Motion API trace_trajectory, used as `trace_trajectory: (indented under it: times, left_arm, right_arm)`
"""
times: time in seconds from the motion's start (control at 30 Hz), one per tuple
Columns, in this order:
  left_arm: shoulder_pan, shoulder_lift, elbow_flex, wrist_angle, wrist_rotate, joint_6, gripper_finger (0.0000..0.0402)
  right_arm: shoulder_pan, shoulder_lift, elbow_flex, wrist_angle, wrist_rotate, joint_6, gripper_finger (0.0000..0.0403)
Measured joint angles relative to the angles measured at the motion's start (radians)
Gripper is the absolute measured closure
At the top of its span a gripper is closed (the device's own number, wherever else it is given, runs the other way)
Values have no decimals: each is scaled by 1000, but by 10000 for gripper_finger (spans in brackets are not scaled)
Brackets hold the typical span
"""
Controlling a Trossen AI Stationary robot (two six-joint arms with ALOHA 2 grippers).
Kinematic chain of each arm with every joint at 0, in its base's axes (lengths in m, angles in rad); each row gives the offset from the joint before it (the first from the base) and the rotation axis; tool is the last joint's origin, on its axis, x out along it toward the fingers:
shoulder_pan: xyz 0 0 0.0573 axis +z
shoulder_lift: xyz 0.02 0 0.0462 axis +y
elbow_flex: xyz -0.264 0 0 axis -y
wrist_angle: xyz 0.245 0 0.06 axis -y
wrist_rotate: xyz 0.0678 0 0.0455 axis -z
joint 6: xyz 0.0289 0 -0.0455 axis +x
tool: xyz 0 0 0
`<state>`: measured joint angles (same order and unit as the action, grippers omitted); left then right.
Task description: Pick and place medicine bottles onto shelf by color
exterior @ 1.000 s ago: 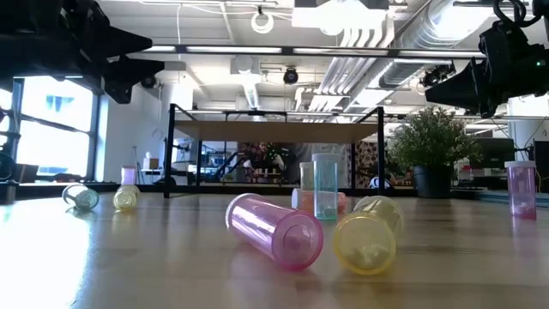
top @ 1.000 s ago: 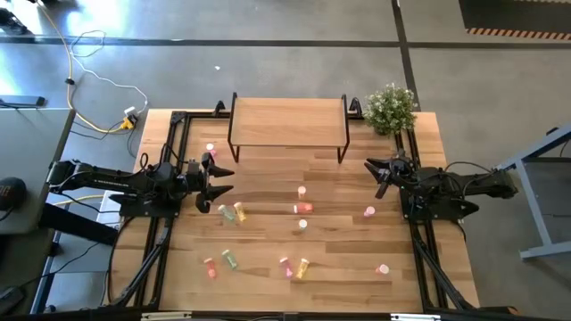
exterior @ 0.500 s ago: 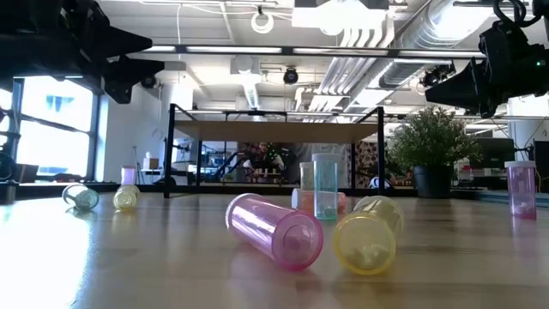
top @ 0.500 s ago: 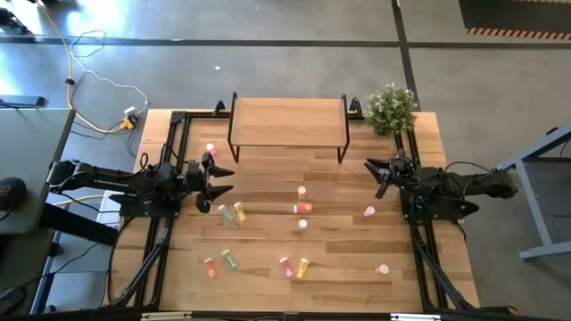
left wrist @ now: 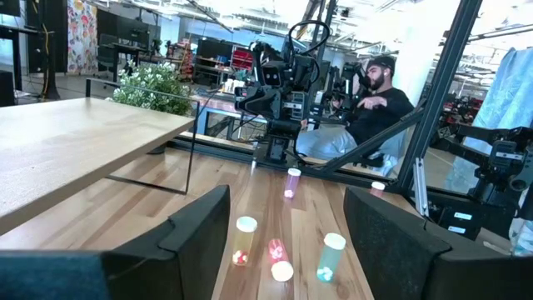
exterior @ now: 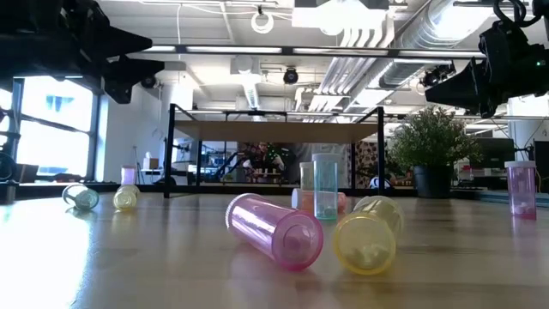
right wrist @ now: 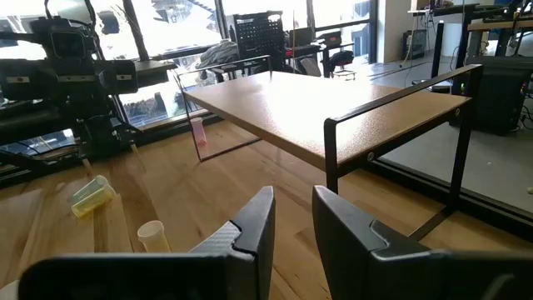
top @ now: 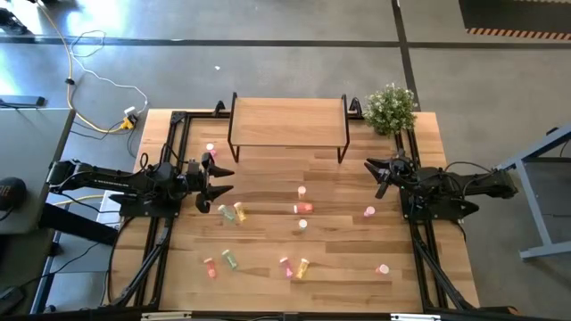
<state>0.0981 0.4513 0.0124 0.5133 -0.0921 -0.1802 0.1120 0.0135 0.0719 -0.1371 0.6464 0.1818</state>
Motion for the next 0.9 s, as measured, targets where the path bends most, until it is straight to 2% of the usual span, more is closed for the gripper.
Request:
trace_trajectory:
  times: [0.2, 0.67, 0.9]
  left_arm:
    - [0, 0, 0, -1, -22, -17, 174]
    - [0, 0, 0, 0, -166, -444, 174]
    - [0, 0, 0, 3, -179, -463, 174]
  right_arm:
    - [0, 0, 0, 0, 0, 0, 330]
    - [0, 0, 0, 0, 0, 0, 330]
    - [0, 0, 0, 0, 0, 0, 330]
